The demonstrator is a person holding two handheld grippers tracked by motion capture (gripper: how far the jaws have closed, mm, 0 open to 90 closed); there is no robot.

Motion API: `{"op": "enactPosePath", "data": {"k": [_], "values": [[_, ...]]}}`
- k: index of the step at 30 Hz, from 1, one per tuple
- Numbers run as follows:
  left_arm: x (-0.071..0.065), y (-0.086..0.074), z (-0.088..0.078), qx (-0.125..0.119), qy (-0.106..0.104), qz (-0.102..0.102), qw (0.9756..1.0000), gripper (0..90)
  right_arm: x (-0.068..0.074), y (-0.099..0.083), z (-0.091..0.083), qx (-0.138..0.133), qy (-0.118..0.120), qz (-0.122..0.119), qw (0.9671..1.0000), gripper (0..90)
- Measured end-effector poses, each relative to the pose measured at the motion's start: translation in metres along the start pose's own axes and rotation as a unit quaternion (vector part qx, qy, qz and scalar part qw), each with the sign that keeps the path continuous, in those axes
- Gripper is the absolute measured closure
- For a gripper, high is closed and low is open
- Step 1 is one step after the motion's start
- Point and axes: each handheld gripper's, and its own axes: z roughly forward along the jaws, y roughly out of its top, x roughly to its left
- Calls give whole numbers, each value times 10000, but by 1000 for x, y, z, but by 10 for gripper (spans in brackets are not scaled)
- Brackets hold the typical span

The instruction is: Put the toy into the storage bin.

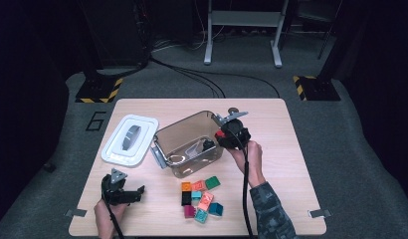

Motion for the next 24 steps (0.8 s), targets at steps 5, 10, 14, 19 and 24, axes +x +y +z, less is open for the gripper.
{"op": "enactPosePath", "data": {"k": [5, 10, 14, 19, 24], "values": [[0, 0, 0, -11, 9, 13, 10000, 10, 0, -2, 1, -7, -9, 9, 10000, 572], [0, 0, 0, -2, 1, 1, 10000, 10, 1, -4, -5, -124, -48, -14, 9999, 416], [0, 0, 0, 1, -1, 0, 10000, 10, 4, -9, -12, -242, -83, 29, 9997, 278], [0, 0, 0, -11, 10, 18, 10000, 10, 5, -19, -22, -410, -75, 68, 9991, 174], [0, 0, 0, -4, 5, 8, 10000, 10, 6, -34, -27, -432, -52, 174, 9989, 148]]}}
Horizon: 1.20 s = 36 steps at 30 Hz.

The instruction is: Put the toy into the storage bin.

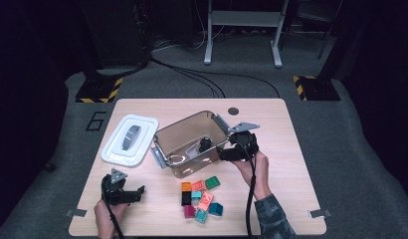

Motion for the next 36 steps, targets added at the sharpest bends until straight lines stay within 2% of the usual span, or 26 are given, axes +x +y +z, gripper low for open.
{"op": "enactPosePath", "data": {"k": [9, 13, 21, 29, 36], "values": [[0, 0, 0, -13, 6, 11, 10000, 10, -2, -32, 8, 105, 150, 82, 9998, 144], [0, 0, 0, -3, -1, -2, 10000, 10, -1, -50, 15, 204, 238, 217, 9993, 144], [0, 0, 0, -15, 8, 9, 10000, 10, 10, -80, 34, 455, 439, 408, 9972, 146], [0, 0, 0, -4, 2, 2, 10000, 10, 33, -94, 53, 681, 656, 358, 9949, 149], [0, 0, 0, -14, 6, 7, 10000, 10, 45, -95, 61, 753, 726, 199, 9943, 154]]}}
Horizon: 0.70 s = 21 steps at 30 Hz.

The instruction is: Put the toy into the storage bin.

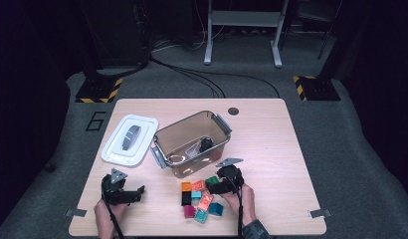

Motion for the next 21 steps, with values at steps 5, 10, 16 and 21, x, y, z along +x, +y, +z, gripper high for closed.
{"op": "enactPosePath", "data": {"k": [5, 10, 16, 21], "values": [[0, 0, 0, 10, -5, -10, 10000, 10, 5, 1, 5, 130, -117, -122, 9998, 200], [0, 0, 0, 1, 0, 0, 10000, 10, 0, -2, 5, 191, -196, -37, 9996, 290], [0, 0, 0, 5, -4, -4, 10000, 10, -12, -7, -2, 238, -364, -40, 9990, 400], [0, 0, 0, 10, -5, -8, 10000, 10, -21, -10, -9, 307, -390, -88, 9987, 438]]}}
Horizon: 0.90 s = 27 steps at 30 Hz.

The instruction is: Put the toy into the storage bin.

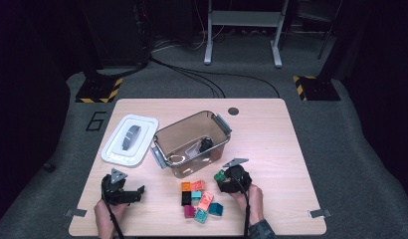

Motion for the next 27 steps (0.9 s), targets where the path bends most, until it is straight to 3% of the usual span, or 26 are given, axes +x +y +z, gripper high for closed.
{"op": "enactPosePath", "data": {"k": [9, 13, 18, 22, 27], "values": [[0, 0, 0, -9, 5, 8, 10000, 10, -14, -7, -7, 30, -72, 58, 10000, 557], [0, 0, 0, -10, 5, 7, 10000, 10, -20, -9, -10, 24, -241, 243, 9994, 530], [0, 0, 0, -10, 5, 7, 10000, 10, -18, -7, -11, -175, -223, 673, 9973, 359], [0, 0, 0, 16, 0, 16, 10000, 10, -9, 1, -5, -268, -199, 726, 9968, 295], [0, 0, 0, -10, 5, 10, 10000, 10, -4, 13, 7, -380, -252, 823, 9956, 290]]}}
